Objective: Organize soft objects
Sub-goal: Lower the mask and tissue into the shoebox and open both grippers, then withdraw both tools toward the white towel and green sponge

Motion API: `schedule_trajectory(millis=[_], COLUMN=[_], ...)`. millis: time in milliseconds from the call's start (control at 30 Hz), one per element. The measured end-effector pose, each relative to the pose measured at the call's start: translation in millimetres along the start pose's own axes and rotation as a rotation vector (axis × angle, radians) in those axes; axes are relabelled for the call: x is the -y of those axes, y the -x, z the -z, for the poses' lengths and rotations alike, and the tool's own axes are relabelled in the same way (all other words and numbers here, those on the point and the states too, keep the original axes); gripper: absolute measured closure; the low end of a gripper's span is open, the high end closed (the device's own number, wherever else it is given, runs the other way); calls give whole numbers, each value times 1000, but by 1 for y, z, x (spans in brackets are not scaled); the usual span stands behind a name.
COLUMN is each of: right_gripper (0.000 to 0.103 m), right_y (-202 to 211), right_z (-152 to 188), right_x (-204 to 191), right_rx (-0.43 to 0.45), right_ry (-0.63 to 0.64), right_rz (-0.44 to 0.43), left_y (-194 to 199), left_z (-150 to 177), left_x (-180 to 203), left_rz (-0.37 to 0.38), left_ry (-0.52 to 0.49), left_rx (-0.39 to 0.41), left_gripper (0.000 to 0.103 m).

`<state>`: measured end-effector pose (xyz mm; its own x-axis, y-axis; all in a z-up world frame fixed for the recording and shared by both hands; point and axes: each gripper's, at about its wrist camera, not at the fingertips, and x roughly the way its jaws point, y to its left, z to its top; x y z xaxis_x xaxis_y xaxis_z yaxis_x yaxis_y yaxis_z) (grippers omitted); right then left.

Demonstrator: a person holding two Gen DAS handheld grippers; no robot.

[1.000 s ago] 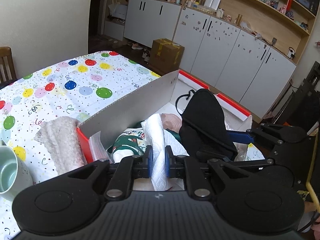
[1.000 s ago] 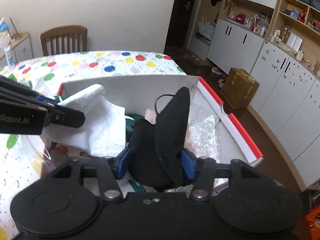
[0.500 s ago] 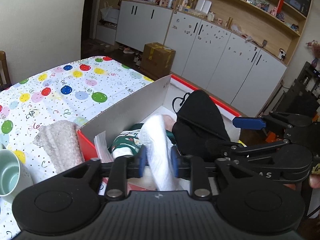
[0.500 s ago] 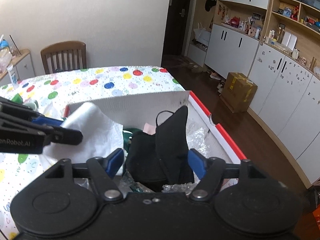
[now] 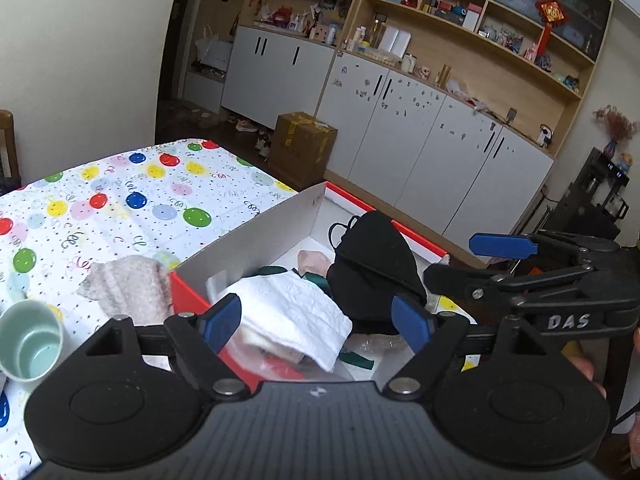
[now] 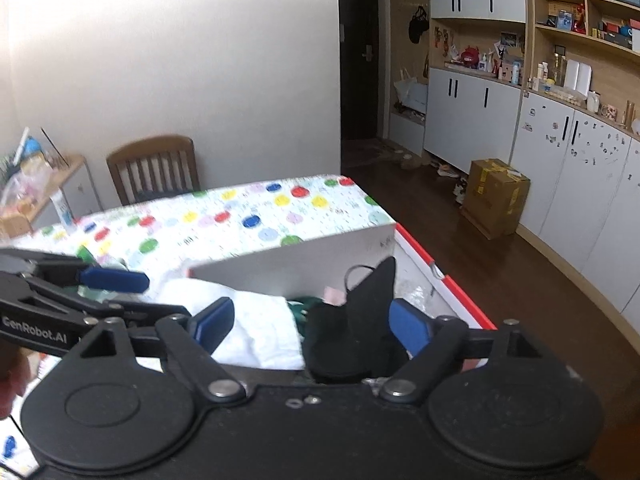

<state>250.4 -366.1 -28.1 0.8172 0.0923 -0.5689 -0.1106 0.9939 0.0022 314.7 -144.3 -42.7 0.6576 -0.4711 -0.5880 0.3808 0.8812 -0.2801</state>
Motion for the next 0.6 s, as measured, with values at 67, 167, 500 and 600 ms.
schedule_trajectory(millis=[67, 167, 500, 600], right_gripper=[16, 14, 10, 10], right_y=[8, 17, 24, 19], right_z=[-2, -5, -11, -10], right_x=[-4, -14, -69, -91], right_rx=[14, 28, 34, 22], right_ry=[-11, -15, 6, 30], right_rz=[-17, -46, -174, -208], left_y=[11, 28, 87, 103], left_z=[2, 7, 33, 44], left_x=[-4, -9, -46, -64], left_rz=[-5, -17, -96, -125], left_ry=[12, 10, 30, 59], left_rx=[11, 32, 83, 100], left_gripper=[20, 20, 15, 8])
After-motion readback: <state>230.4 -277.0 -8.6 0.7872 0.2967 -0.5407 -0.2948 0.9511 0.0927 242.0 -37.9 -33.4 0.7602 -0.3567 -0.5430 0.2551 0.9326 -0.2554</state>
